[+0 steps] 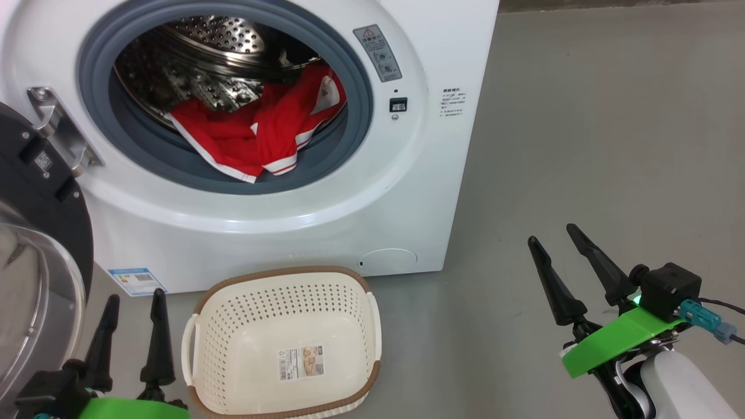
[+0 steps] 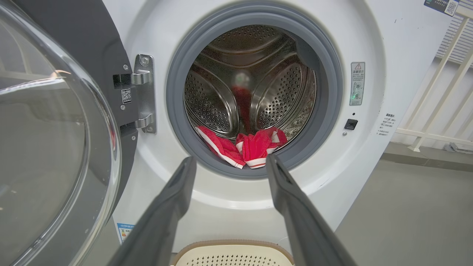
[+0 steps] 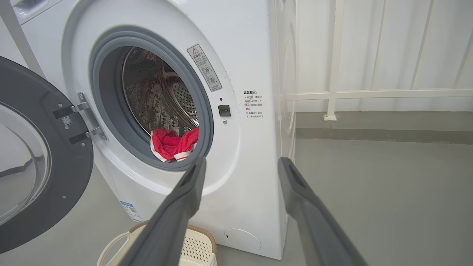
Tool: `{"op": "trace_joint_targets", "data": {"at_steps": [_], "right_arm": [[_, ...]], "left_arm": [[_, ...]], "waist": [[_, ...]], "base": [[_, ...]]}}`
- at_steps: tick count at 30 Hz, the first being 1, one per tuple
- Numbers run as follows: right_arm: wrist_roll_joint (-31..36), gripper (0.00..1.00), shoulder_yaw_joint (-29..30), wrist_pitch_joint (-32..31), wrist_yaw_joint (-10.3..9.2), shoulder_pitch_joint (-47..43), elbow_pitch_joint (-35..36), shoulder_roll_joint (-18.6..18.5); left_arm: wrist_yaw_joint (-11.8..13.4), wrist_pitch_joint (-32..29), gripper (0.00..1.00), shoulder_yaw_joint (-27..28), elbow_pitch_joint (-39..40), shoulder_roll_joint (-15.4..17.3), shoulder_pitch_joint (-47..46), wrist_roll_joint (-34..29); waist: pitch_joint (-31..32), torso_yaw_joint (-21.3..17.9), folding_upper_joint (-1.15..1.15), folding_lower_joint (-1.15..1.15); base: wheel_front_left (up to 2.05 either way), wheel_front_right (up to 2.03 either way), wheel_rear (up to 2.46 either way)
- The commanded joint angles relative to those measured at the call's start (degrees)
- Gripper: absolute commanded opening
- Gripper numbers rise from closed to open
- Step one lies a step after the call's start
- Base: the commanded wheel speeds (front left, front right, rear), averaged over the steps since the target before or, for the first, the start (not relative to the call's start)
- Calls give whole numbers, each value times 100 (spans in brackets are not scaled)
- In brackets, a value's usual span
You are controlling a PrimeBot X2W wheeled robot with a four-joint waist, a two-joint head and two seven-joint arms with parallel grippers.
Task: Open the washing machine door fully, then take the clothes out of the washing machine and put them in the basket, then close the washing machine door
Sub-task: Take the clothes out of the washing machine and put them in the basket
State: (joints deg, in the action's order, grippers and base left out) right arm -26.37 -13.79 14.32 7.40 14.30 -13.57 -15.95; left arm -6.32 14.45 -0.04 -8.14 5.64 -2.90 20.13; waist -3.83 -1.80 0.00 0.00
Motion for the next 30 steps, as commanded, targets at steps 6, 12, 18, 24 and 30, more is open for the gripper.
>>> {"op": "trace_joint_targets", "data": {"at_steps": [6, 12, 18, 24, 30], "right_arm": [[73, 100, -58, 68, 9, 83, 152, -40], [83, 100, -57, 68, 9, 90, 153, -23], [88, 100, -54, 68, 9, 102, 159, -19], [99, 100, -48, 68, 9, 112, 160, -13], [99, 100, -49, 68, 9, 114, 153, -5]], "left_arm": [[-48, 55, 100, 267, 133, 86, -181, -104], [-63, 55, 100, 300, 136, 68, -200, -133], [-75, 55, 100, 320, 137, 60, -216, -145], [-83, 55, 100, 332, 140, 54, -222, -158], [-91, 55, 100, 347, 142, 51, -230, -166]], "waist": [[-43, 28, 0, 0], [-68, 41, 0, 0], [-90, 44, 0, 0], [-101, 39, 0, 0], [-106, 35, 0, 0]], "base": [[0, 0, 0], [0, 0, 0], [0, 0, 0], [23, -24, 1], [67, -68, 0]]}}
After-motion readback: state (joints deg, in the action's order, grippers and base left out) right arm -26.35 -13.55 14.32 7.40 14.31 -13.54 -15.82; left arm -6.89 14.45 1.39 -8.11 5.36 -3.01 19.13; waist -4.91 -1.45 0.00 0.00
